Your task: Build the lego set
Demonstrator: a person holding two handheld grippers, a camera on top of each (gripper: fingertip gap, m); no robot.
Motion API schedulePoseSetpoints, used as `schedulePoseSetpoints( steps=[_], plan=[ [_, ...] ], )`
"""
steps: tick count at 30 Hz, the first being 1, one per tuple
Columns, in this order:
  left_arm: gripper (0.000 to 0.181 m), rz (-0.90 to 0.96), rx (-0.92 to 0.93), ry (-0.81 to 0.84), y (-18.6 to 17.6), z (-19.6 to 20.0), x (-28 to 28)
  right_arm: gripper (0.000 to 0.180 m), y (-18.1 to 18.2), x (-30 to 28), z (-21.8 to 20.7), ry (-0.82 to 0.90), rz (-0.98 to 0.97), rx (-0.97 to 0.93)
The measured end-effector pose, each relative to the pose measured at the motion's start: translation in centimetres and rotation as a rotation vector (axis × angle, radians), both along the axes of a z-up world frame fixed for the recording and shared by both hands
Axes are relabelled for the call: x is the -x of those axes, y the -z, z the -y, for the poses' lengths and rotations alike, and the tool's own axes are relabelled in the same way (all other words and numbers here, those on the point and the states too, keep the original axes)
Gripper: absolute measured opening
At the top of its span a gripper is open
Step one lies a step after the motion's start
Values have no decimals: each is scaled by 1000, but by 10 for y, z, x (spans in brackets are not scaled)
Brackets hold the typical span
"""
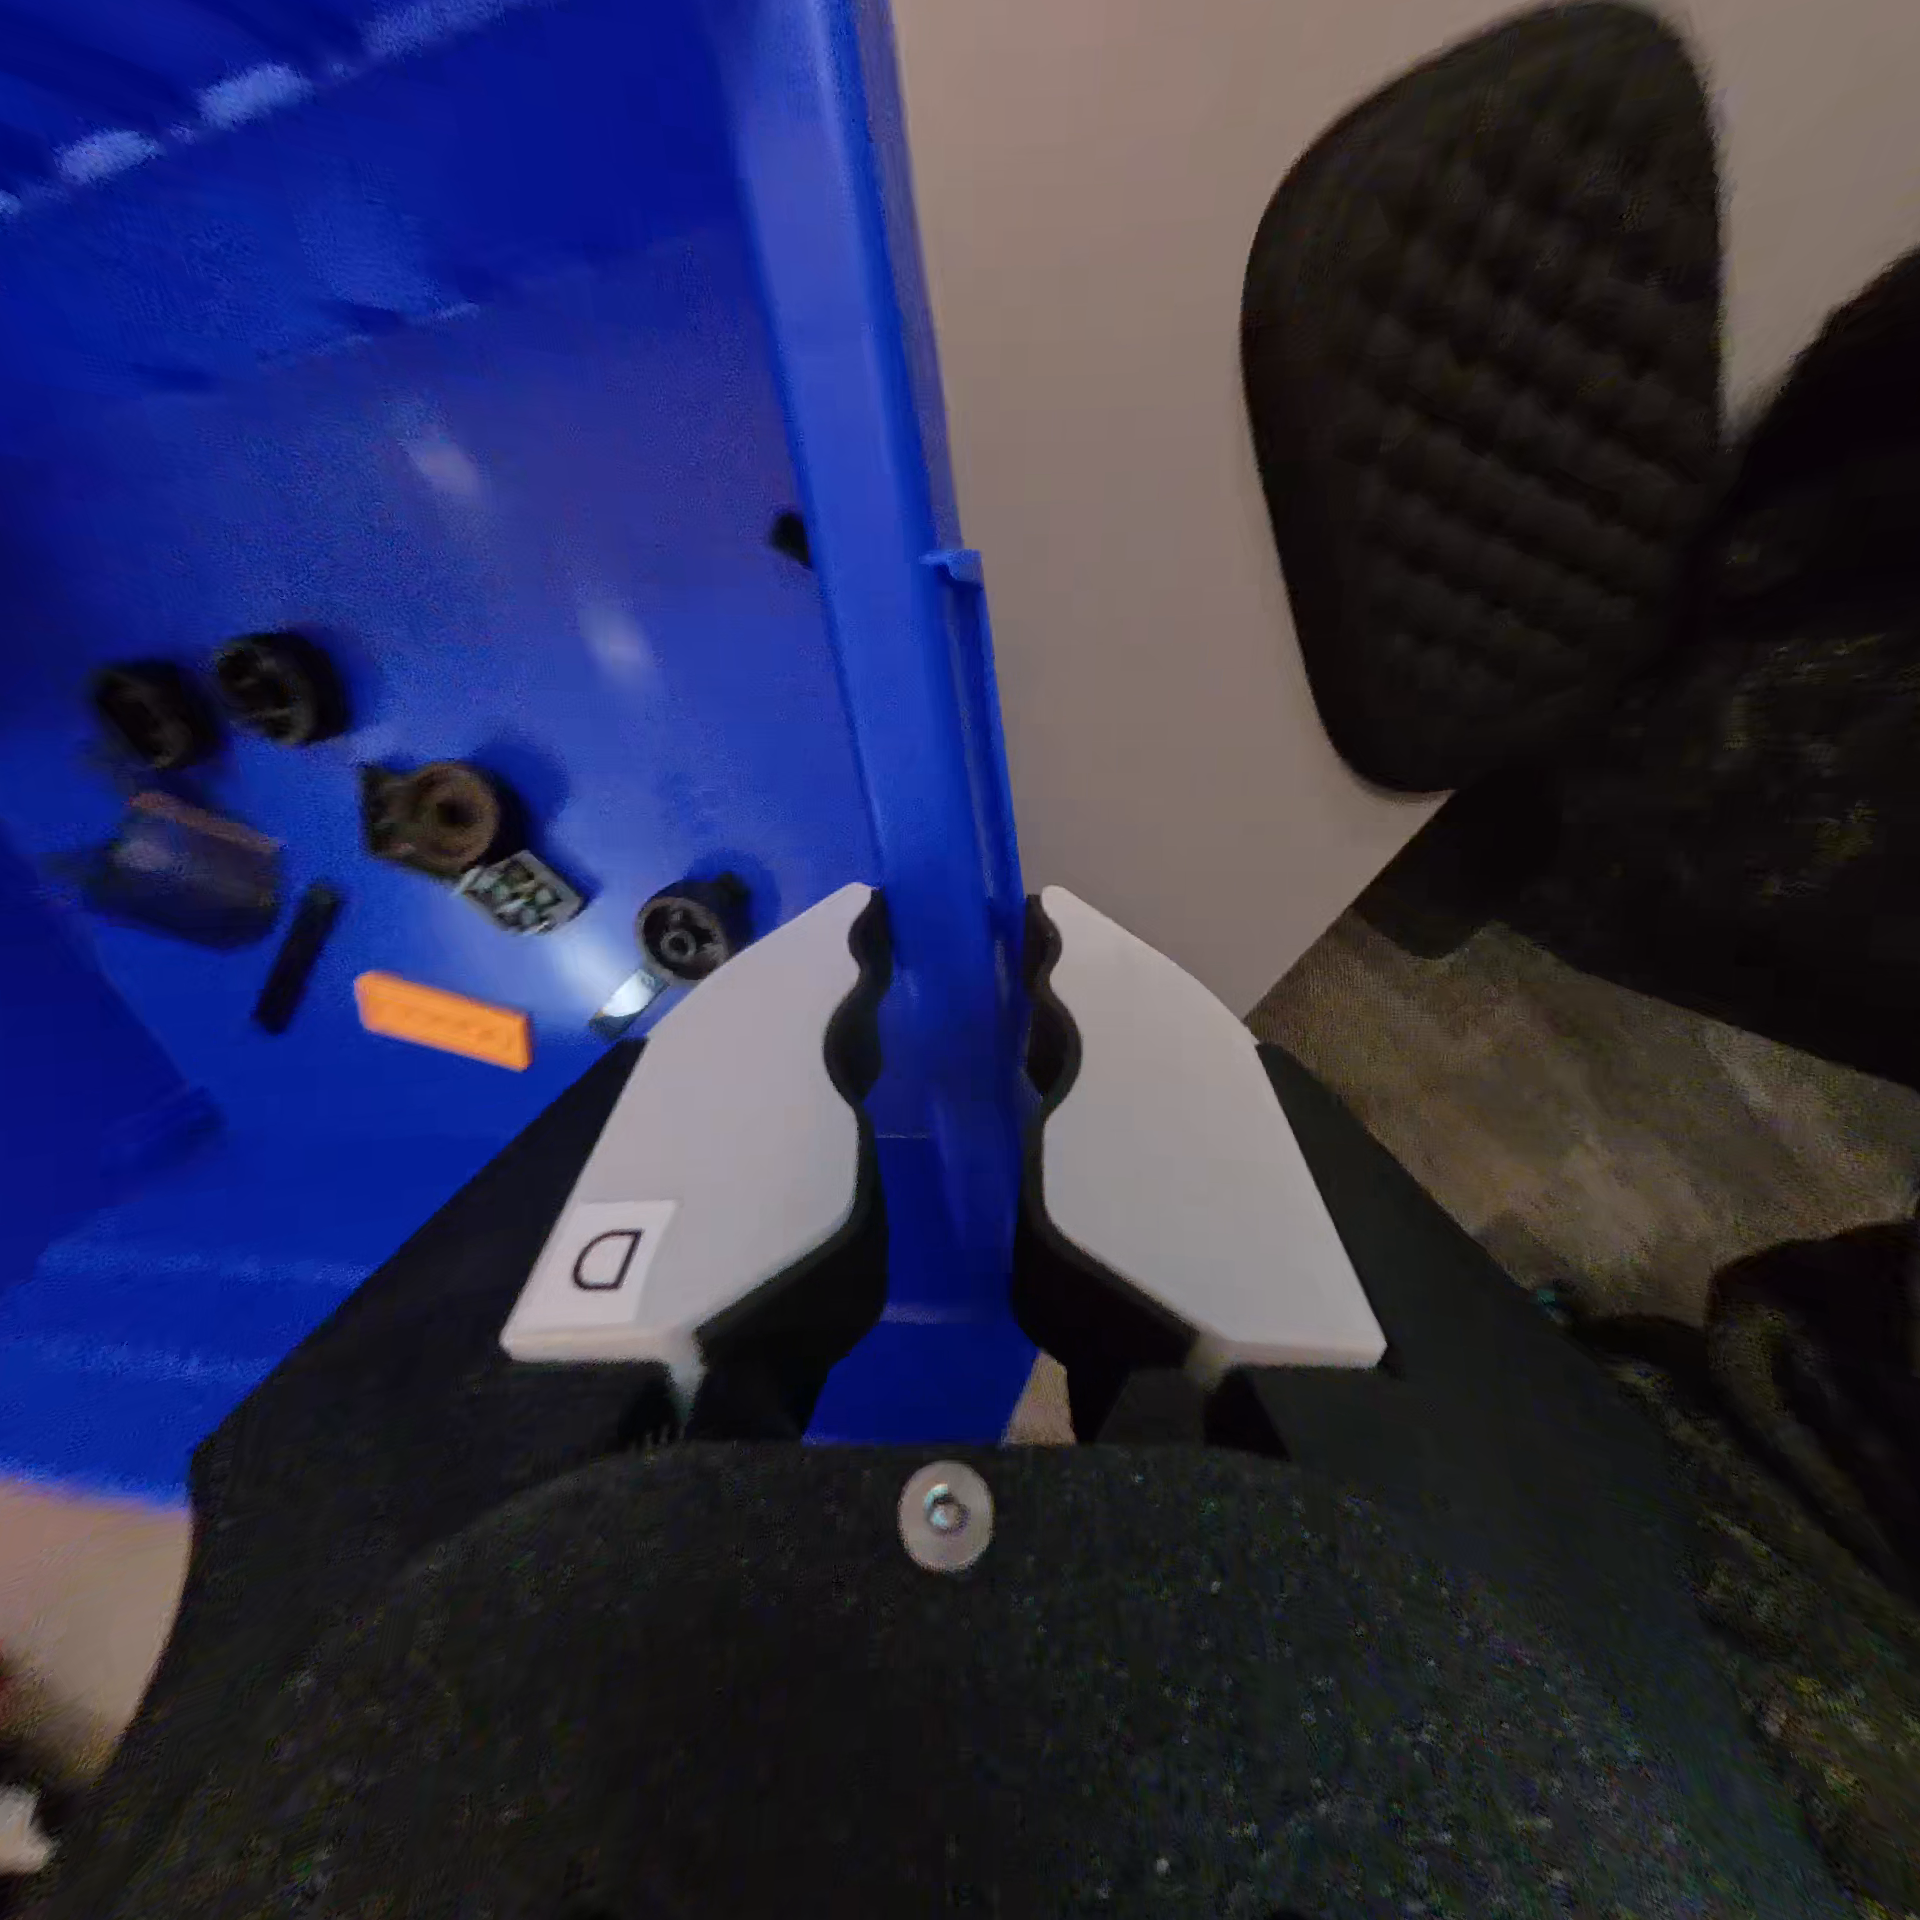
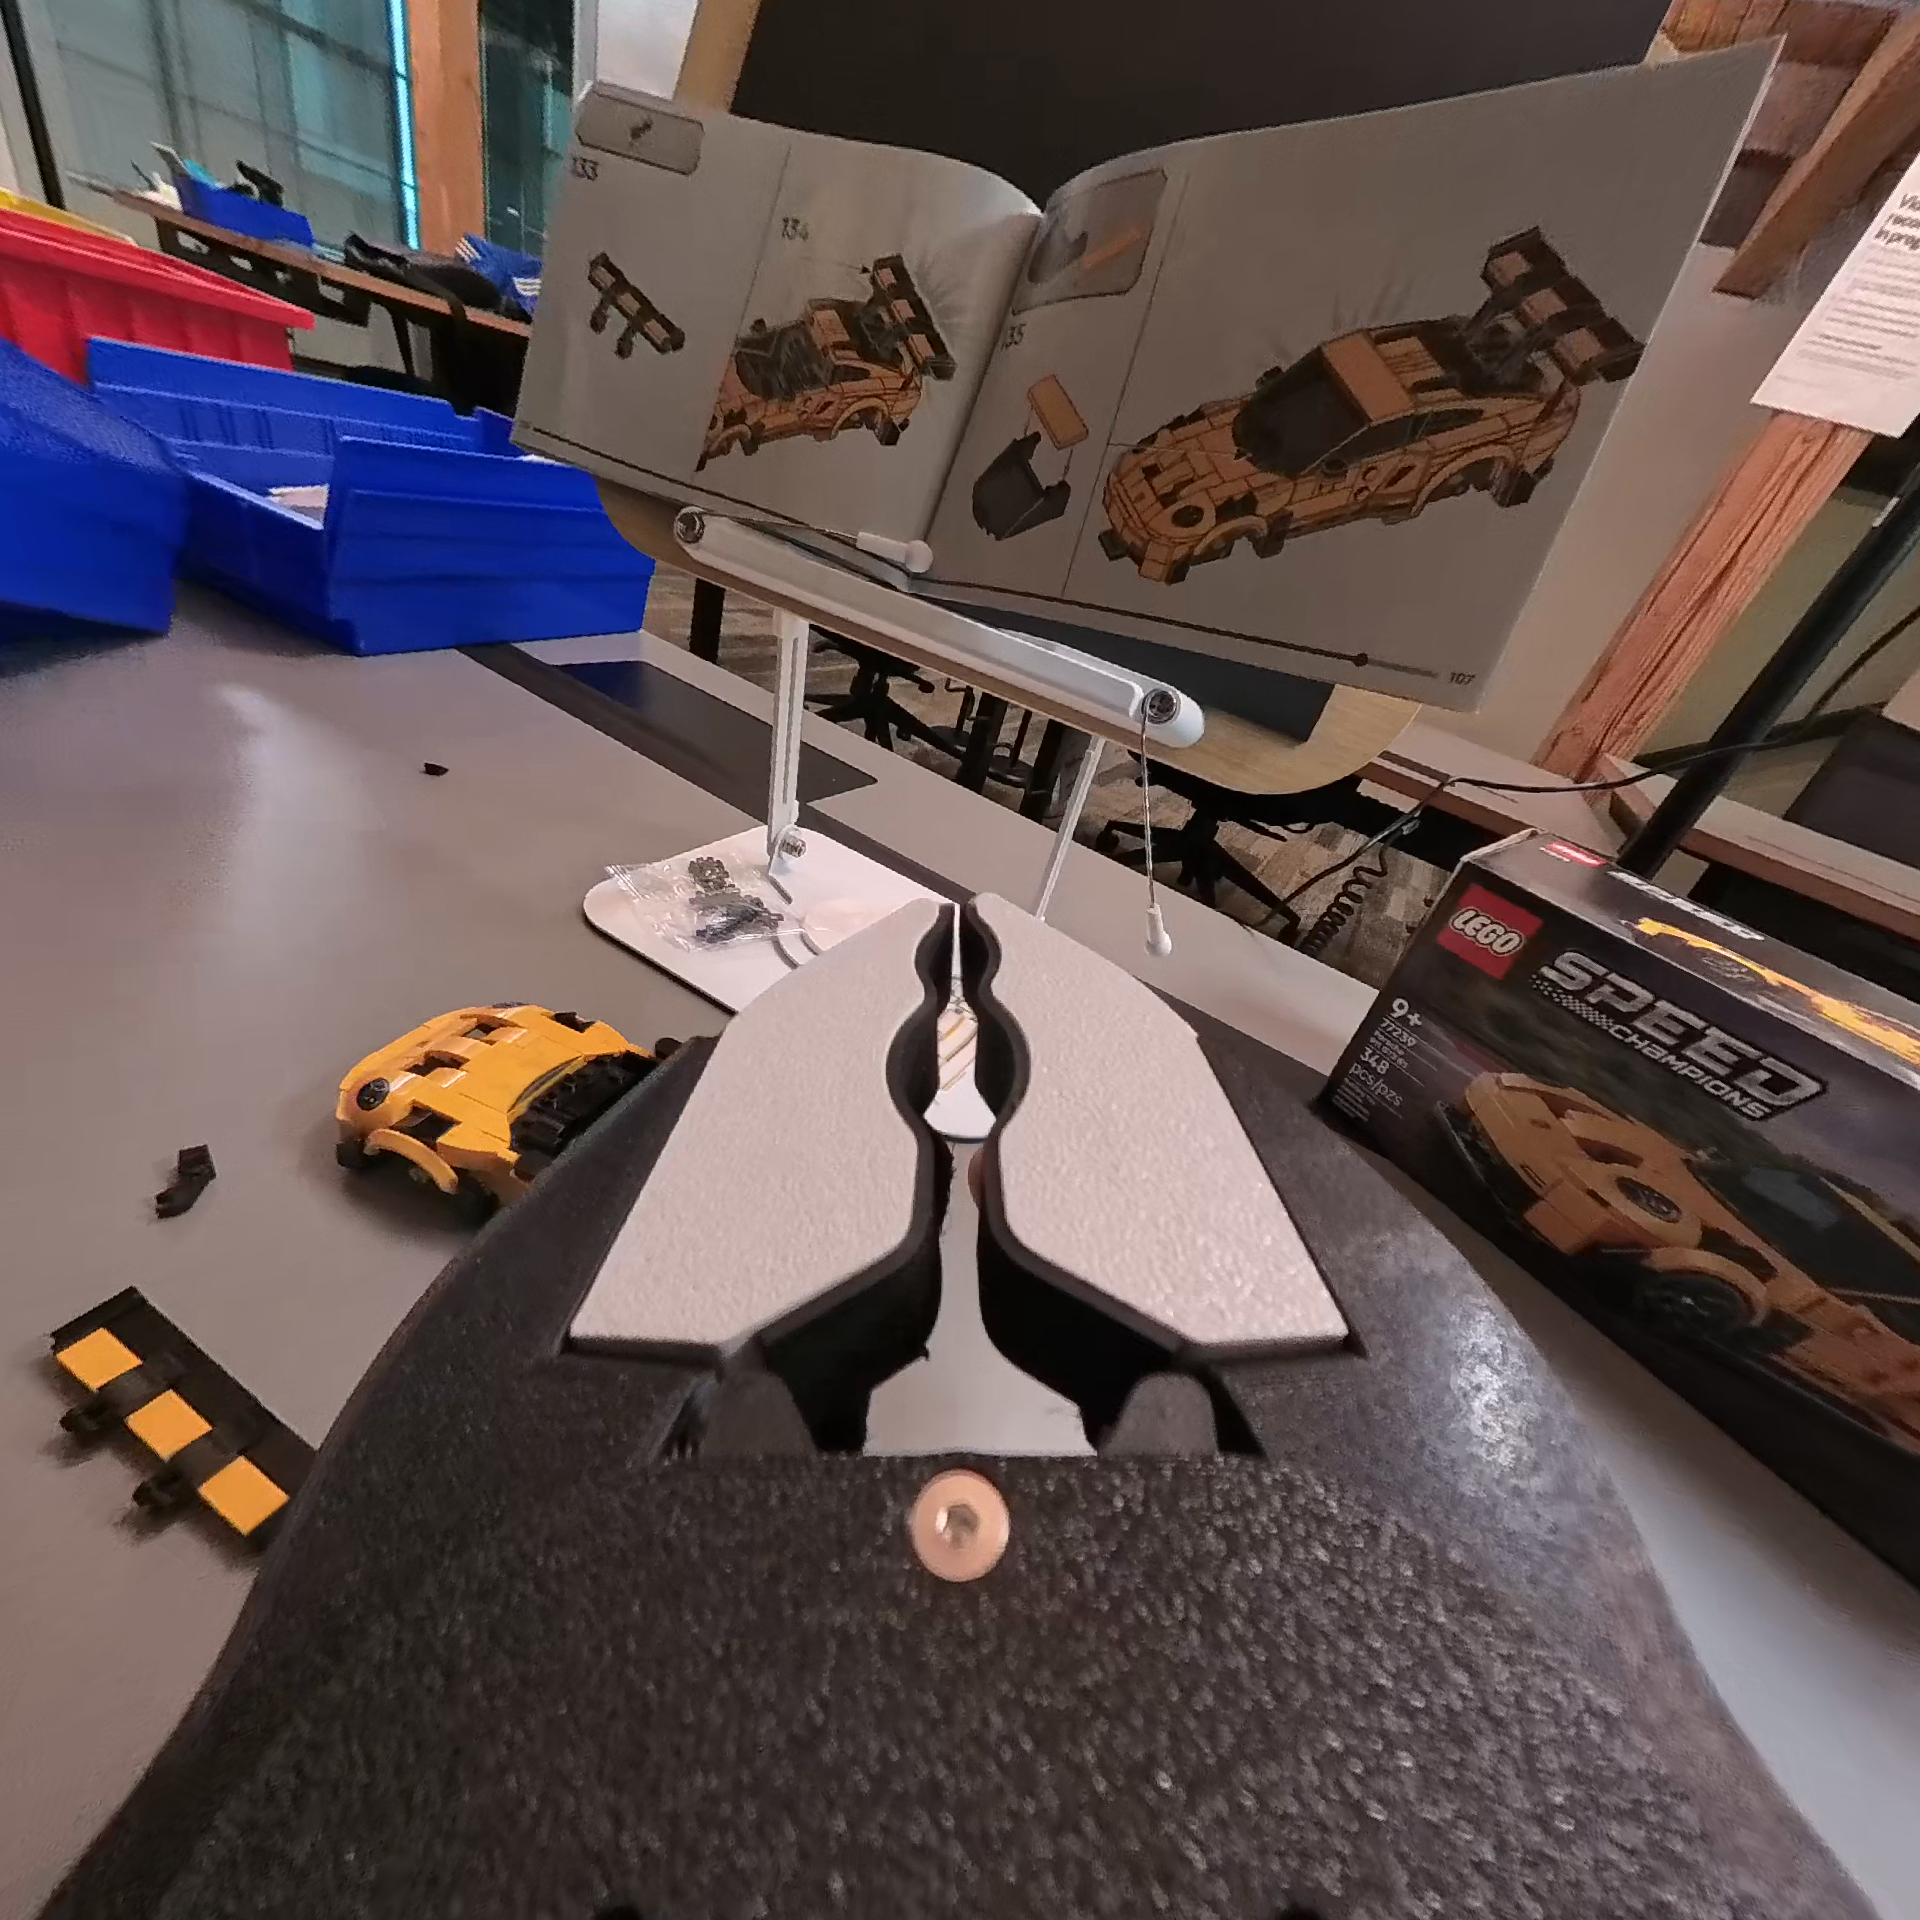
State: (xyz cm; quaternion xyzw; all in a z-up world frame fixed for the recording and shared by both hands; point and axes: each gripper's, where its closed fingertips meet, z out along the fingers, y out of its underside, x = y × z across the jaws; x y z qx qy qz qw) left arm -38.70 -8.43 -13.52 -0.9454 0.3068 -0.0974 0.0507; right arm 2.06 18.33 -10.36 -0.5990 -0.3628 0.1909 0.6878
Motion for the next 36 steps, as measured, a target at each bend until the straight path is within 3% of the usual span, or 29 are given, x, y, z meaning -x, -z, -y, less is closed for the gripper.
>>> schedulePoseSetpoints(
  steps=[3, 5, 11, 20, 24, 29, 32, 36],
  plan=[
    [27, -39, -111, -90, -49, -15, 38, 1, -2, 0, 2, -7, -5, -6],
    [27, -9, -99, -123, -50, -17, 45, 1, -5, -1, 3, -7, -11, -14],
    [21, -48, -57, -30, 7, -8, 10, 0, -12, -6, 3, 3, -29, -26],
    [20, -152, -131, -26, 89, -4, -23, 1, -7, -1, 4, -6, -17, -16],
    [26, -58, -151, -4, 77, -6, -33, 1, -4, 1, 4, -11, -9, -9],
    [26, -10, -376, -191, 30, -76, 20, 1, -4, 2, 5, -14, -7, -10],
    [31, -72, -425, -309, 40, -120, 77, 1, -6, 1, 5, -9, -10, -17],
    [32, -139, -370, -311, 76, -154, 128, 1, -8, -2, 3, 3, -11, -23]
  ],
)
